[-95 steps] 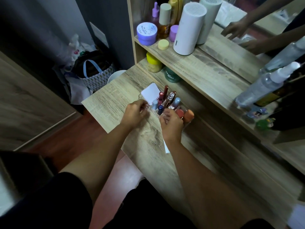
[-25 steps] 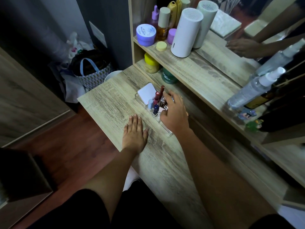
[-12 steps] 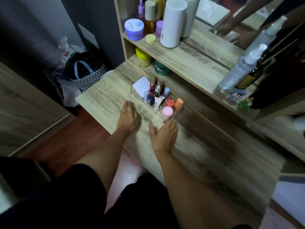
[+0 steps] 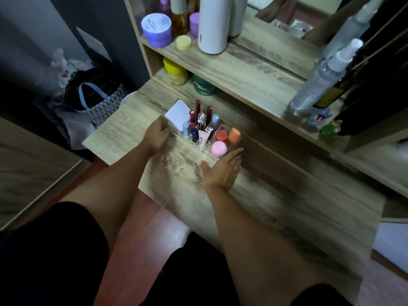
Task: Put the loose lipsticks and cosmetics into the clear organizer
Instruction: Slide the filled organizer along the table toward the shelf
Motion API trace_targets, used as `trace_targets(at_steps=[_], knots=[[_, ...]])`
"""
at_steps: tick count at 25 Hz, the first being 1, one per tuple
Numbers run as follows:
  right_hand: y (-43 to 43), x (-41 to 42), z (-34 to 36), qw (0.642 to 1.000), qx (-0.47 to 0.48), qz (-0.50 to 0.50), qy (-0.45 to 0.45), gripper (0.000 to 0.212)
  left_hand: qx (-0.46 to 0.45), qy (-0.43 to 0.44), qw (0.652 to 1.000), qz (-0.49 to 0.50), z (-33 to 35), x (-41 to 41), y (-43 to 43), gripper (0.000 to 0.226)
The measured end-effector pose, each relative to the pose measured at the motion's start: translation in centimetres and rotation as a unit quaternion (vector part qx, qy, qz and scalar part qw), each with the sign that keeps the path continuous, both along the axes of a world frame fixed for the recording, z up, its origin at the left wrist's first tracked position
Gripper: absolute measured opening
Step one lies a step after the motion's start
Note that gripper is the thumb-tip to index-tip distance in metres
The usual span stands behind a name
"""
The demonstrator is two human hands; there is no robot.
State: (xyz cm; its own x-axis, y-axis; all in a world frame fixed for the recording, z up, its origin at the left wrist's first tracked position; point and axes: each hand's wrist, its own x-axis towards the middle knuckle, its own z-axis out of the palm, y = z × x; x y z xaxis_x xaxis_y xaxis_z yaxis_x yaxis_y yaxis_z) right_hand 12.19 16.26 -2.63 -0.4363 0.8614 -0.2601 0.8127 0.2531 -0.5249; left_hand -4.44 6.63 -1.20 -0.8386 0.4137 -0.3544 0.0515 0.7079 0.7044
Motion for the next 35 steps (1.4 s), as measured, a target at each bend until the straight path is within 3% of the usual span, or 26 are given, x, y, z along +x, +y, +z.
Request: trace_targets(at_steps=[11,21,25,35], knots=[[1.4,-0.3,-0.5,0.995,-0.019,-0.019,0.097,0.098,0.052,-0.048,0.998,0.002,0.0,-1.8,0.1,0.05],[2.0,2.8,-0.7,0.983,-0.026,-0.058,0.17,0.104,0.027,-0.045,0.999,0.007,0.4,0.9,1.0,0.064],[2.6,5.6,-0.6,0.977,-0.014,-0.07,0.199,0.104,0.033,-0.046,0.998,0.006,0.6,3.4,1.8,0.055],[7.4,16.9,-0.6,0.992,0.028,-0.048,0.115,0.106,0.042,-0.037,0.998,-0.021,1.5,14.2,6.7,0.057]])
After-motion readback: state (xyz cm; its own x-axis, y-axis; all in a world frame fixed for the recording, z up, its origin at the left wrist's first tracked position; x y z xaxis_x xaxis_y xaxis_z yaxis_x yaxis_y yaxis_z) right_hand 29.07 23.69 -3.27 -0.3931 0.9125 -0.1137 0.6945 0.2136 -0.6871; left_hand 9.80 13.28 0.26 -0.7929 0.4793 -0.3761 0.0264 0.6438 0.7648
